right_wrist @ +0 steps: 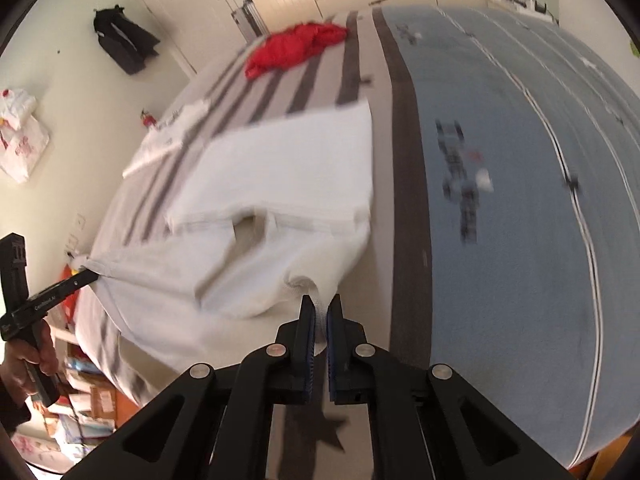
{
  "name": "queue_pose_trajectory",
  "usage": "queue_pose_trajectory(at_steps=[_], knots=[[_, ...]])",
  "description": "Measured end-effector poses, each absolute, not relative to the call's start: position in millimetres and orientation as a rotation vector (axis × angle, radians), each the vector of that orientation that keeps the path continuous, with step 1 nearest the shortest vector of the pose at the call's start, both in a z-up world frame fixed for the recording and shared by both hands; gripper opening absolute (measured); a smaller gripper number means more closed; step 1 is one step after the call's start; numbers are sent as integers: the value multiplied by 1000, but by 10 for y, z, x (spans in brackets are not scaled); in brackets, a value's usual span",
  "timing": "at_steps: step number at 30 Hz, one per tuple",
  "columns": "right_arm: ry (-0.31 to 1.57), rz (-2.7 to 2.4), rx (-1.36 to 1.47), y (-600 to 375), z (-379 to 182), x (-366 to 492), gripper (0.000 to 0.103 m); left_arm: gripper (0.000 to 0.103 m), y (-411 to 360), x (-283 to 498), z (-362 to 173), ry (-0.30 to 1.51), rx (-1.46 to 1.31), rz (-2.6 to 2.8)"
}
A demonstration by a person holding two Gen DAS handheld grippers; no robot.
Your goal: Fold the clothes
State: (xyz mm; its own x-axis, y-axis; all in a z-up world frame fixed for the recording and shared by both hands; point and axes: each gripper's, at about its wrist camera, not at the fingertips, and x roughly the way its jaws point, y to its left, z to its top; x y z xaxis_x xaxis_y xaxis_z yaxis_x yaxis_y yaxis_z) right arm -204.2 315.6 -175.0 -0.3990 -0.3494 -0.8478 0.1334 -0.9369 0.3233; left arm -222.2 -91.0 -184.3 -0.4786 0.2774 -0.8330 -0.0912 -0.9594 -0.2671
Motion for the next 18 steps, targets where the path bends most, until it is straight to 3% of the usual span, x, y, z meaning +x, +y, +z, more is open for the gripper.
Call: queue_pose_trajectory(at_steps=[5, 8, 12, 15, 16, 18], knots=[[-313, -2391, 1528, 3153, -1700, -3174, 4, 1, -923, -3372, -1808, -198, -1432, 2475], [-390, -2366, 1578, 3175, -1924, -3931, 5, 1, -1010, -4115, -2193, -224, -1568, 2398], [-423, -2262, 1724, 3087, -2499, -4642, 9, 4, -1206, -4531, -2626, -302, -1658, 2409], [-382, -2325, 1728, 3084, -2606, -4642, 14, 23, -1270, -4389, -2634, -332, -1581, 2438], [-376, -2345, 1715, 3098, -2607, -4587, 15, 37, -1291, -4338, -2634, -342, -1554, 2447], [-358, -2384, 1689, 3133, -2594, -4470, 15, 44, -1335, -4230, -2613, -350, -1474, 2455]])
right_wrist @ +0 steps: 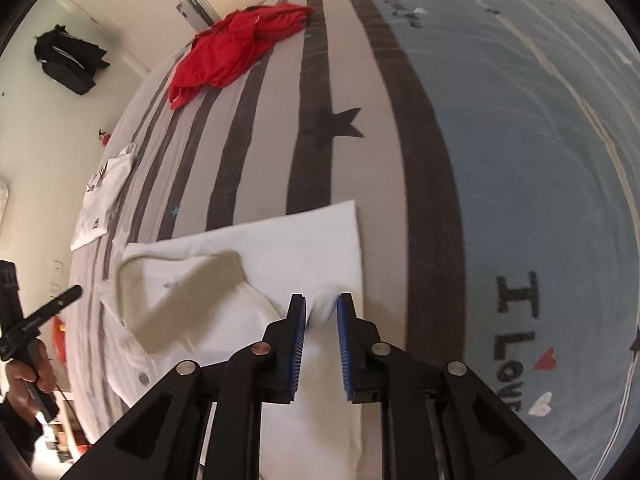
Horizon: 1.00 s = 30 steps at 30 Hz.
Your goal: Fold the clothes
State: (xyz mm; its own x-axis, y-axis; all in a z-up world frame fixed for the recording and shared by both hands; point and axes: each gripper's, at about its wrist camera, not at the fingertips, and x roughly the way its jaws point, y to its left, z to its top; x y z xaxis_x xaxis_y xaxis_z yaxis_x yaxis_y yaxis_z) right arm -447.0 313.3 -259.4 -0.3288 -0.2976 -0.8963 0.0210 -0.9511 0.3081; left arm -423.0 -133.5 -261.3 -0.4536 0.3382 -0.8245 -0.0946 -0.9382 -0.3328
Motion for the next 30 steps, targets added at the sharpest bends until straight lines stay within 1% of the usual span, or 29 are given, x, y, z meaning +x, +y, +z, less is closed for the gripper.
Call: queue_pose_trajectory(at_steps=[1, 2, 4, 6, 7, 9, 11, 14, 15, 16, 17, 18, 19, 21, 24, 27, 28, 29, 30], knots=[[-344, -2392, 1670, 3143, -2576, -4419, 16, 50, -1339, -4217, -2612, -328, -1465, 2461], [-329, -2396, 1651, 3151, -2557, -4370, 16, 52, -1319, -4205, -2645, -278, -1469, 2465], [-246, -2413, 1615, 3129, -2498, -4292, 22, 52, -1265, -4222, -2742, -185, -1493, 2454], [-134, -2431, 1552, 3062, -2443, -4213, 23, 52, -1177, -4262, -2850, -104, -1529, 2423], [-89, -2420, 1538, 3017, -2457, -4208, 30, 52, -1139, -4278, -2886, -74, -1525, 2415], [4, -2391, 1527, 2918, -2521, -4224, 34, 52, -1053, -4339, -2958, -9, -1529, 2411], [72, -2351, 1550, 2840, -2659, -4312, 34, 52, -984, -4404, -2990, 27, -1512, 2418], [45, -2318, 1556, 2840, -2779, -4461, 34, 51, -913, -4476, -3026, 38, -1485, 2417], [39, -2310, 1556, 2841, -2806, -4498, 34, 48, -885, -4490, -3044, 49, -1485, 2402], [34, -2302, 1561, 2846, -2833, -4535, 32, 35, -845, -4509, -3078, 79, -1486, 2389], [30, -2293, 1566, 2852, -2860, -4572, 28, 21, -803, -4529, -3115, 111, -1487, 2377], [33, -2284, 1574, 2861, -2884, -4599, 15, 11, -775, -4542, -3141, 136, -1493, 2368], [38, -2274, 1583, 2870, -2907, -4624, 11, 5, -755, -4554, -3148, 152, -1494, 2363], [22, -2276, 1574, 2913, -2852, -4619, 8, 5, -757, -4576, -3055, 121, -1466, 2395], [-12, -2306, 1547, 2986, -2714, -4616, 8, 5, -780, -4636, -2880, 39, -1419, 2443], [-56, -2337, 1568, 3080, -2708, -4657, 8, 6, -761, -4750, -2958, 43, -1472, 2453], [-36, -2326, 1598, 3075, -2765, -4680, 9, 7, -750, -4780, -3014, 51, -1511, 2449], [-11, -2311, 1628, 3064, -2825, -4701, 11, 10, -750, -4816, -3064, 52, -1558, 2446], [-5, -2294, 1656, 3039, -2848, -4739, 19, 12, -767, -4830, -3066, 37, -1585, 2454]])
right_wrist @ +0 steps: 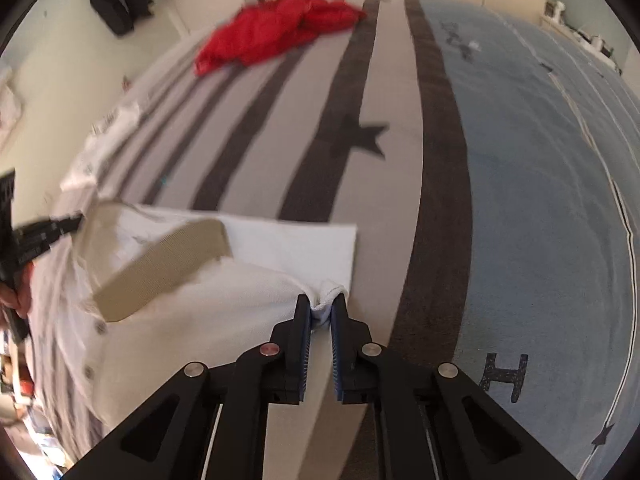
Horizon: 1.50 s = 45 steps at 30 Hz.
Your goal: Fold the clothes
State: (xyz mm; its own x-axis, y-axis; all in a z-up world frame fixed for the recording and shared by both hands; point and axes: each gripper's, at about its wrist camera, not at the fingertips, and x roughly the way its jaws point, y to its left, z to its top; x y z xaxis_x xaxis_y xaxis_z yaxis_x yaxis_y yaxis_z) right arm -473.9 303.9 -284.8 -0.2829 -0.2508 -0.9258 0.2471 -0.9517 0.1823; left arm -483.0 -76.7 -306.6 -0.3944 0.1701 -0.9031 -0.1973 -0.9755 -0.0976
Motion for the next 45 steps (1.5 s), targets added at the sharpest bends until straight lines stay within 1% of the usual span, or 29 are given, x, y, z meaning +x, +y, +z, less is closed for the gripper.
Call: queue_pose_trajectory(at_steps=[1, 3, 4, 5, 7, 8, 10, 13, 18, 23, 26, 29, 30, 31, 32, 34, 35, 37, 40, 43, 45], knots=[[0, -2289, 1666, 3035, -2835, -4748, 19, 13, -804, -4825, -3032, -3, -1583, 2473], [26, -2335, 1619, 3047, -2686, -4712, 21, 20, -890, -4771, -2873, -68, -1532, 2559], [44, -2369, 1582, 3057, -2579, -4680, 21, 28, -910, -4726, -2753, -77, -1487, 2609], [33, -2389, 1555, 3066, -2480, -4660, 22, 32, -903, -4687, -2662, -76, -1439, 2631], [-1, -2423, 1506, 3086, -2284, -4623, 22, 38, -803, -4637, -2514, -50, -1366, 2626], [-27, -2405, 1500, 3066, -2244, -4621, 22, 39, -741, -4647, -2495, -62, -1366, 2593], [-70, -2311, 1525, 2917, -2250, -4654, 23, 39, -599, -4716, -2538, -91, -1396, 2503], [-82, -2205, 1555, 2624, -2365, -4728, 23, 39, -368, -4848, -2714, -70, -1476, 2398], [-85, -2105, 1598, 2258, -2604, -4882, 23, 39, -274, -5001, -2969, -120, -1568, 2314], [-69, -2097, 1720, 2182, -2845, -5079, 23, 39, -235, -4992, -3129, -116, -1623, 2284], [-135, -2073, 1754, 2252, -2891, -5132, 23, 39, -279, -5002, -3189, -158, -1627, 2276], [-182, -2047, 1769, 2298, -2919, -5167, 23, 38, -287, -4991, -3213, -158, -1610, 2272], [-182, -2041, 1765, 2285, -2927, -5174, 23, 37, -282, -4987, -3219, -155, -1603, 2269], [-184, -2027, 1765, 2267, -2943, -5184, 23, 32, -274, -4981, -3222, -149, -1593, 2269], [-188, -2015, 1770, 2249, -2967, -5188, 23, 28, -270, -4976, -3224, -140, -1586, 2276], [-202, -2011, 1782, 2243, -3007, -5256, 20, 22, -264, -4965, -3228, -120, -1572, 2293], [-223, -2021, 1775, 2249, -3011, -5269, 9, 20, -283, -4965, -3220, -136, -1563, 2299], [-306, -2042, 1758, 2306, -3010, -5290, 0, 17, -334, -4969, -3197, -178, -1547, 2311], [-370, -2125, 1719, 2380, -2963, -5291, 0, 16, -381, -4988, -3169, -212, -1535, 2331], [-407, -2113, 1580, 2393, -2792, -5237, 1, 16, -349, -5005, -3200, -206, -1557, 2316], [-359, -2089, 1509, 2369, -2625, -5134, 4, 17, -353, -5005, -3184, -202, -1551, 2315]])
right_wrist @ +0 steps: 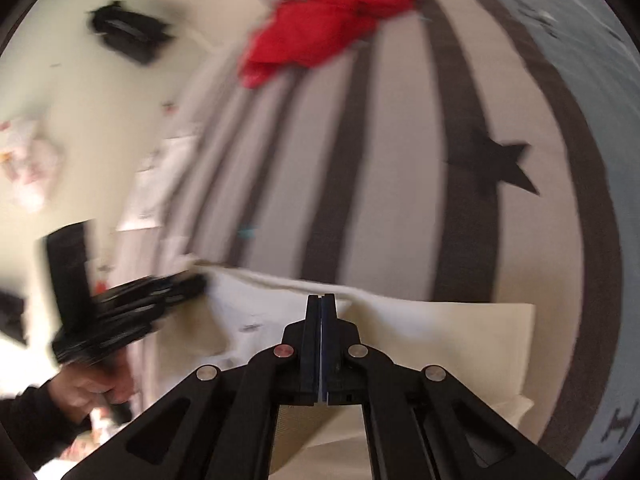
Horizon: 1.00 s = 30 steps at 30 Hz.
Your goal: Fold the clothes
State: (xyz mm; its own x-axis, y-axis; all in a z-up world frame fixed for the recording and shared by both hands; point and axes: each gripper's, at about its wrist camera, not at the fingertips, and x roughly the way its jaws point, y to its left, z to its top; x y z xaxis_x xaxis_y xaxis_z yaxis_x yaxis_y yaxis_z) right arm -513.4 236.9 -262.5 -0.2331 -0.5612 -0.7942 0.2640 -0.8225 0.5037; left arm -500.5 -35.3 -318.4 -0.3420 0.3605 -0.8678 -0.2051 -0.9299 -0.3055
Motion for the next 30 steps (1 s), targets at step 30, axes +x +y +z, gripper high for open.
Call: queue_pose_trajectory(at_steps=[30], knots=[[-254, -2207, 1400, 1751, -2985, -4459, 26, 42, -151, -4597, -3296, -207, -1518, 2303]])
